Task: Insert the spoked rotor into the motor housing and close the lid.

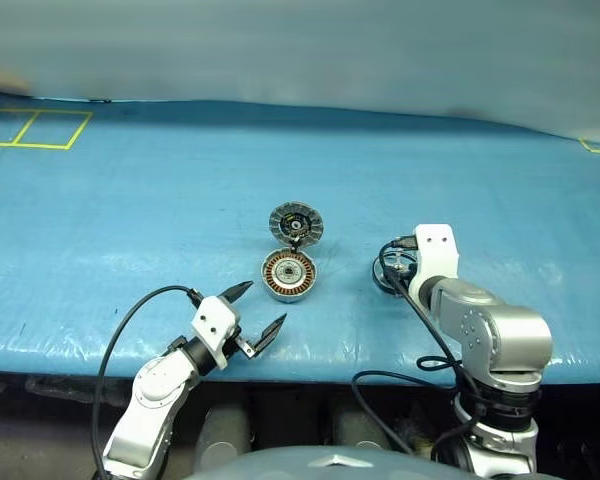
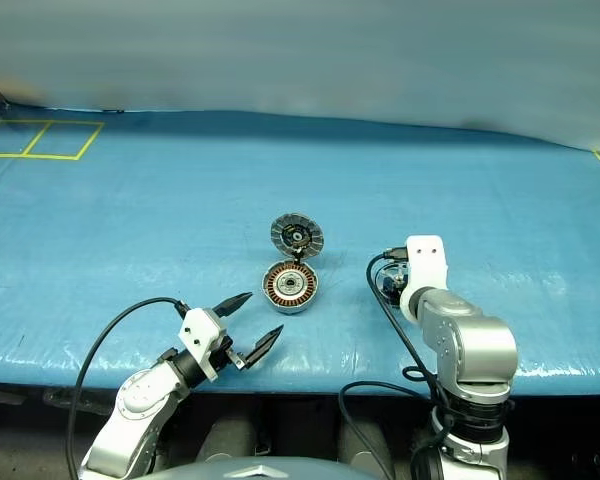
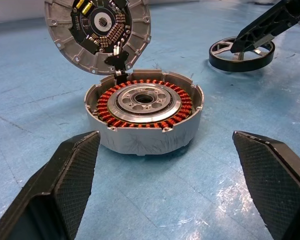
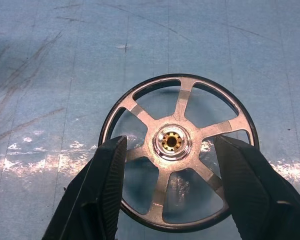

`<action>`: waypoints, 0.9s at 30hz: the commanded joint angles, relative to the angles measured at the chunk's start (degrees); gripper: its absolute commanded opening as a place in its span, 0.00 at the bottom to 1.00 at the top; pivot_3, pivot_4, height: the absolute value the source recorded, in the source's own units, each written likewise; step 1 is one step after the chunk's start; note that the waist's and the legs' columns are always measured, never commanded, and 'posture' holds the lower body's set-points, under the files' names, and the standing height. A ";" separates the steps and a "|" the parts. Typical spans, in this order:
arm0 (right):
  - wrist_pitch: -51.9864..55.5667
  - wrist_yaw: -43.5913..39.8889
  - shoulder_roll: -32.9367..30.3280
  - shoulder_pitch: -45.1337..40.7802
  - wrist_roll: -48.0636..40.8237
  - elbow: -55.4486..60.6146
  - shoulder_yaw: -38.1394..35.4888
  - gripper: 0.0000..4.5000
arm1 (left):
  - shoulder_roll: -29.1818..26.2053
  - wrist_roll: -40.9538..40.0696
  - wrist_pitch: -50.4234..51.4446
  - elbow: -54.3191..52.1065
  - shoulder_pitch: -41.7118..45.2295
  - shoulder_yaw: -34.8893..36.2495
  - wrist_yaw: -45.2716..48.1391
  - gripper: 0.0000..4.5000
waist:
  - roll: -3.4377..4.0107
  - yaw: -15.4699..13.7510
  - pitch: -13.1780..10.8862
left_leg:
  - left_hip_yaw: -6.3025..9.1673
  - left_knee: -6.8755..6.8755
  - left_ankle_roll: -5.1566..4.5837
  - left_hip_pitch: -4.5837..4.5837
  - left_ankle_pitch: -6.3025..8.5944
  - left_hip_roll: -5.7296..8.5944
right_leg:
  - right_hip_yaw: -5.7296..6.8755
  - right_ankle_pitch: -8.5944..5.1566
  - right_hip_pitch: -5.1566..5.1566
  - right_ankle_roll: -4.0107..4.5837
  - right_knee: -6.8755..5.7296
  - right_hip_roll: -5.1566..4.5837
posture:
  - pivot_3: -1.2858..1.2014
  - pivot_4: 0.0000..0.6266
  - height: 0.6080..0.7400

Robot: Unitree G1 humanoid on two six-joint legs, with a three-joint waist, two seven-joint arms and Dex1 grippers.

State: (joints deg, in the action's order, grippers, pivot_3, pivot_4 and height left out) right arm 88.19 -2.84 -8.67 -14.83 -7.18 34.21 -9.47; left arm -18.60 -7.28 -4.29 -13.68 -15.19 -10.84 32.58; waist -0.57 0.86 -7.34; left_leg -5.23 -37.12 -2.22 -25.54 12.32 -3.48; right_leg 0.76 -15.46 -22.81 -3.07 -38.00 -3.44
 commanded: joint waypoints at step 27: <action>-5.64 -8.85 -11.46 -0.47 -4.46 3.80 6.71 0.29 | -0.82 -0.52 -0.73 -1.15 0.06 0.57 0.33 1.00 | 0.02 0.18 0.02 | 0.01 -0.05 -0.02 0.28 0.00 0.02 | 0.01 -0.16 0.12 0.32 0.07 -0.14 | 0.52 0.24 1.00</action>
State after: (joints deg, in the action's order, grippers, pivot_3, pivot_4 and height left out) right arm 83.12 -8.67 -18.84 -13.28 -9.38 34.13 -3.03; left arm -19.33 -7.39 -4.29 -13.68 -15.25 -10.74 32.61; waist -0.54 1.05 -7.33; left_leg -5.23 -37.17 -2.25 -25.33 12.31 -3.47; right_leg 0.76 -15.62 -22.78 -2.75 -37.94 -3.58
